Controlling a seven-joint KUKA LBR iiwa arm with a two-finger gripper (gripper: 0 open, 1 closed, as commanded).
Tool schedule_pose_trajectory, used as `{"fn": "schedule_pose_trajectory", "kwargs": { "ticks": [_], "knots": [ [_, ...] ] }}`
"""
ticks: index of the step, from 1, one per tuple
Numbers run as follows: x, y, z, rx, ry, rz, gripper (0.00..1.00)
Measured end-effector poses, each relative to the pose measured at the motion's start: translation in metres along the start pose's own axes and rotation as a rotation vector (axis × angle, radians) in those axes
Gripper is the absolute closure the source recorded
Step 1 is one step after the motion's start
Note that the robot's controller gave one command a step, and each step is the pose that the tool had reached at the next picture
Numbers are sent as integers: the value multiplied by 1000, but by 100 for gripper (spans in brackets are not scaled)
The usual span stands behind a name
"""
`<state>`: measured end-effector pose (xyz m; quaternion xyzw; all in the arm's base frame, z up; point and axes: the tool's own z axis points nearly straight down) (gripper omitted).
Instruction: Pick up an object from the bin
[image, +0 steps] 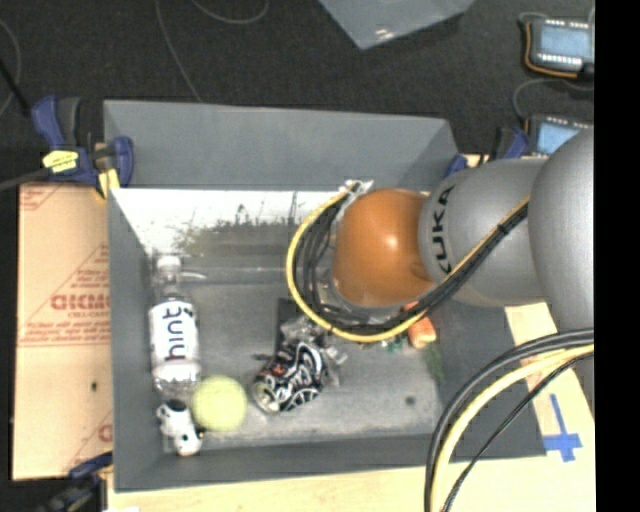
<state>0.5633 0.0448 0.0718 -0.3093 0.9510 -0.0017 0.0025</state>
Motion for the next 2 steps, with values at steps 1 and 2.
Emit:
{"fn": "schedule_pose_trajectory", "kwargs": {
  "ticks": [1, 2],
  "knots": [
    [0, 0, -1, 0, 0, 0, 100],
    [27, -10, -40, 4, -5, -107, 100]
  ]
}}
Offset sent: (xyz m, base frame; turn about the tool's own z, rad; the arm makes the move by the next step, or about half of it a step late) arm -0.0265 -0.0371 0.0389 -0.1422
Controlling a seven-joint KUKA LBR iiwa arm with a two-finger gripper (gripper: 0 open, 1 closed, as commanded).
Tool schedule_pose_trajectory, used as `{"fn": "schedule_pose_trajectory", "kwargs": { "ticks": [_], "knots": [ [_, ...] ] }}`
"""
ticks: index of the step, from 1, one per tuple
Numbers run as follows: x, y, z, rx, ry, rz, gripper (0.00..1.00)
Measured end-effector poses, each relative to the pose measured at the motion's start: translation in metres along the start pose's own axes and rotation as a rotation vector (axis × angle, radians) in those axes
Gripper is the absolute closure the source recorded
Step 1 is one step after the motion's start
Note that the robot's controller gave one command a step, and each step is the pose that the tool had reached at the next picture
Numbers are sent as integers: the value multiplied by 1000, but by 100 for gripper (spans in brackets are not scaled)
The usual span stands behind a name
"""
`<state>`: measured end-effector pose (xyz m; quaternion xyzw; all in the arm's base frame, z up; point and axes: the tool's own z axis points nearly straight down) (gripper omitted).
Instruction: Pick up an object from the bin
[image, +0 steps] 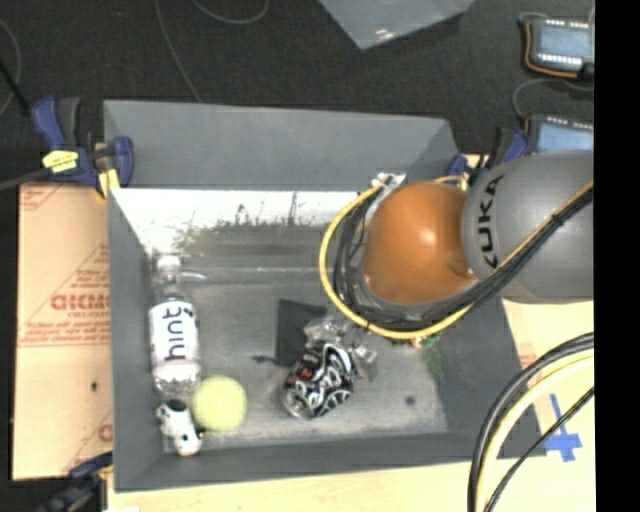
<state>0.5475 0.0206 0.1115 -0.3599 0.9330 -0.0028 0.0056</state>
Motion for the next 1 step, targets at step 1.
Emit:
{"fn": "schedule_pose_trajectory", "kwargs": {
  "ticks": [1],
  "knots": [
    [-7, -1, -31, -5, 5, 56, 100]
  ]
}}
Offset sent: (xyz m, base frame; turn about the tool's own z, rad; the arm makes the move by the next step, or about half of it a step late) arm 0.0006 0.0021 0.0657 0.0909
